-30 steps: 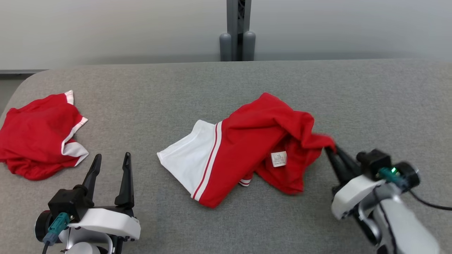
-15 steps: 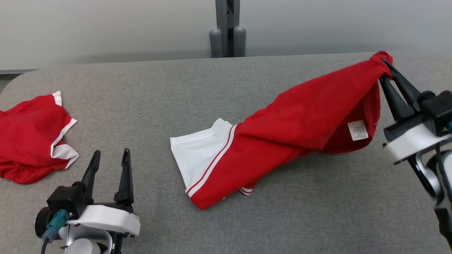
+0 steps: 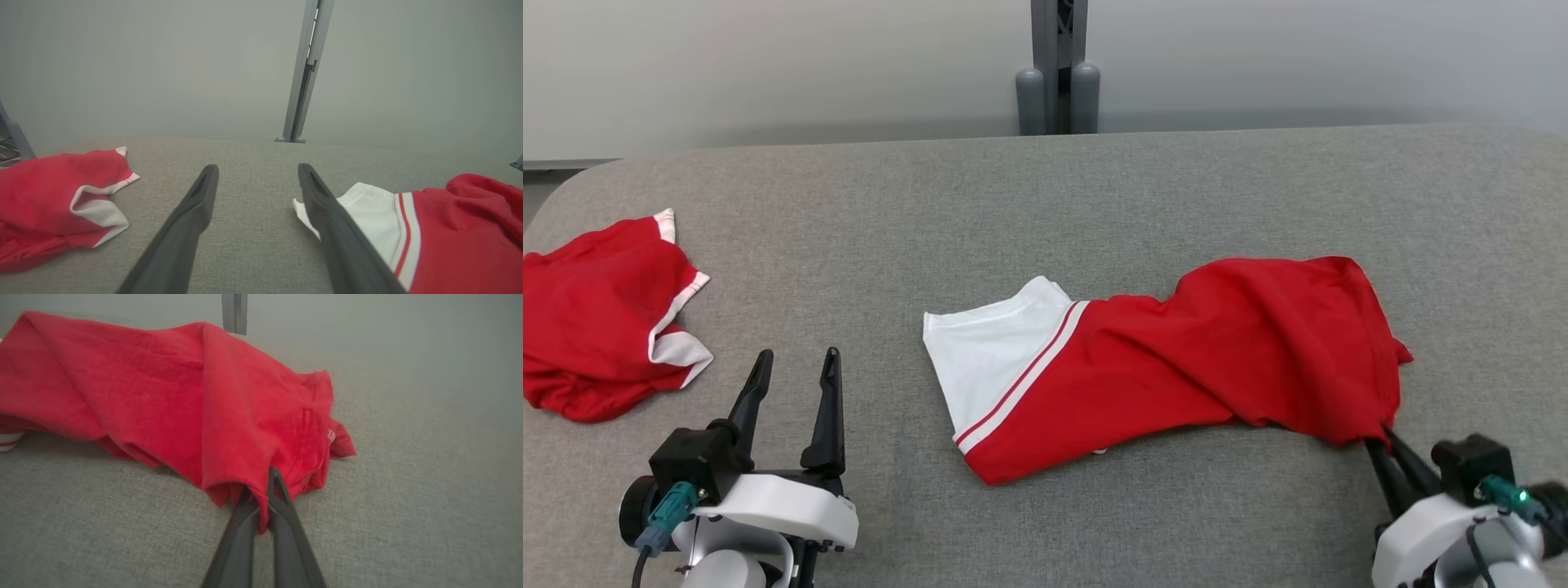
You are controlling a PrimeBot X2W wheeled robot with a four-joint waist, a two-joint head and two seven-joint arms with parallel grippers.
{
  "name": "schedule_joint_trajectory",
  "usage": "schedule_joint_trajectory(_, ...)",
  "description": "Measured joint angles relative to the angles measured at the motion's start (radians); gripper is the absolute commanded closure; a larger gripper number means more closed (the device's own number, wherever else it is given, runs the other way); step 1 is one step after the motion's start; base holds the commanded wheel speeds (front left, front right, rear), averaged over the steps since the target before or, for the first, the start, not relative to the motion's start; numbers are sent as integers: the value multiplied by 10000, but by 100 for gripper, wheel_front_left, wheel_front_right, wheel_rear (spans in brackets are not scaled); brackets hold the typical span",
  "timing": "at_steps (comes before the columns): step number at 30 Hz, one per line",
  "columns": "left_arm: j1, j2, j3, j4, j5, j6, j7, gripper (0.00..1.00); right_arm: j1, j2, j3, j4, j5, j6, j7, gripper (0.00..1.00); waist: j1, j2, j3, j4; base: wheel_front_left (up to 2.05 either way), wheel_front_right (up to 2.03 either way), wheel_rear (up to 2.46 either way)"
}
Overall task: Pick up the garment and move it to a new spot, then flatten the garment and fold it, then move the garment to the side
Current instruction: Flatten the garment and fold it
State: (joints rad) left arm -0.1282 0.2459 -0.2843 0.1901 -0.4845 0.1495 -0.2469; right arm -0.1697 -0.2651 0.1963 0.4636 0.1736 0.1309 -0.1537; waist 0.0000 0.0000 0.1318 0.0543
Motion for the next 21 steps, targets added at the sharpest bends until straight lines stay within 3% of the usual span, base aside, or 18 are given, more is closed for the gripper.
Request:
schedule_joint_trajectory(1,0,10,-8,8,0,0,0,0,98,130,-71,144,40,0,-29,38,0,0,-12,-28,0,0,0)
schedule_joint_trajectory(2,1,21,-31,10,2,-2,2,0,190,261,-167,291,65,0,-113,1,0,0,-33,-59,0,0,0)
schedule_joint_trajectory(10,25,201,-46,-36,4,38,61,0,796,989,-1256,188,316,0,-581,0,0,0,-333,-194,0,0,0)
schedule_joint_trajectory(15,205,332,36,-224,13,192,102,0,956,1281,-2167,-1693,102,0,-719,0,0,0,-576,-282,0,0,0)
schedule_joint_trajectory(21,244,485,75,-387,15,280,153,0,932,1584,-2506,-3522,-128,0,21,0,0,0,-746,-322,0,0,0)
